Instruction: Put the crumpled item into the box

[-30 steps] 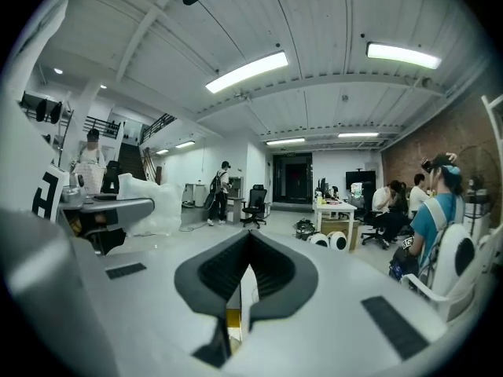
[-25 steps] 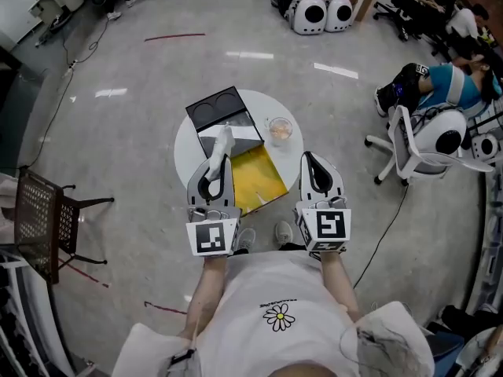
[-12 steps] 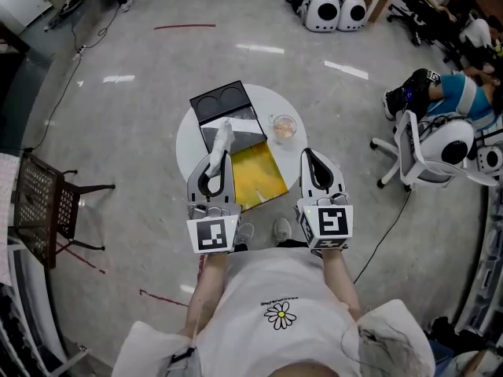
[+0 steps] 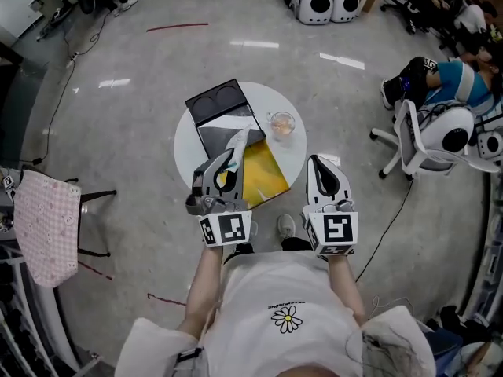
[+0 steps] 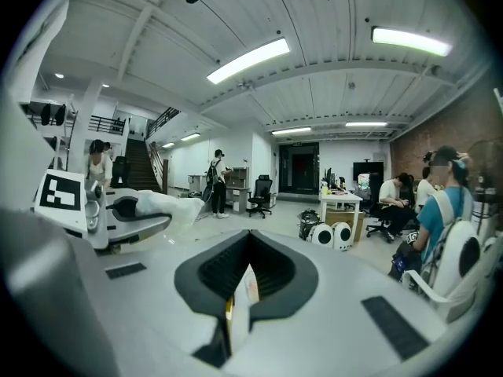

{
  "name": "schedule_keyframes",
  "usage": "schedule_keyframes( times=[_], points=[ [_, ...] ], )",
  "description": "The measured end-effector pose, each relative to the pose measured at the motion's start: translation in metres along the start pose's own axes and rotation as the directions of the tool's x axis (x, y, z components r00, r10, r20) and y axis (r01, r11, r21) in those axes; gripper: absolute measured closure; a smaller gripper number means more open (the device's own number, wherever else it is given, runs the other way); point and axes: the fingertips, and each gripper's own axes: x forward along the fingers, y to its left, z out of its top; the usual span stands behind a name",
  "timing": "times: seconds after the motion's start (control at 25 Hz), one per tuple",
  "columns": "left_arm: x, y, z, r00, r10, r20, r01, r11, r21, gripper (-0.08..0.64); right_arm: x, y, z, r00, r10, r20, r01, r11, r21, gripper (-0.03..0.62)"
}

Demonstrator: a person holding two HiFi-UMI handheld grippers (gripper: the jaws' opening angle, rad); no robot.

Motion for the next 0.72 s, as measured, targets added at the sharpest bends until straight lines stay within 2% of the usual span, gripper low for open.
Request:
schedule_keyframes(
  times=[0.08,0.2,0.32,0.44,0.56,0.64,0.72],
  points=[
    [0.01,-0.015,-0.01,0.998,-0.057,-0.028,0.06,0.991,0.12,0.518,-0.006,-0.005,-0.004,1.0,-0.023,-0.013,0.023,1.0,-0.001,0.589],
    [0.024,-0.036,-0.029,0.988,-0.14,-0.071,0.154,0.954,0.258,0.518,-0.016,-0.012,-0.01,0.998,-0.062,-0.031,0.062,0.998,0.003,0.589],
    [0.038,-0.057,-0.048,0.968,-0.221,-0.115,0.248,0.907,0.342,0.518,-0.023,-0.019,-0.016,0.994,-0.101,-0.049,0.102,0.995,0.009,0.589],
    [0.048,-0.082,-0.071,0.94,-0.298,-0.166,0.34,0.856,0.389,0.518,-0.032,-0.023,-0.023,0.988,-0.134,-0.077,0.136,0.991,0.016,0.589],
    [0.057,-0.111,-0.1,0.896,-0.373,-0.242,0.442,0.799,0.408,0.518,-0.04,-0.026,-0.029,0.982,-0.162,-0.096,0.165,0.986,0.02,0.589],
    [0.061,-0.131,-0.124,0.85,-0.417,-0.321,0.521,0.752,0.403,0.518,-0.046,-0.027,-0.033,0.977,-0.181,-0.108,0.185,0.983,0.022,0.589],
    [0.062,-0.148,-0.15,0.794,-0.45,-0.41,0.598,0.701,0.389,0.518,-0.053,-0.026,-0.036,0.972,-0.201,-0.123,0.206,0.978,0.025,0.589]
  ],
)
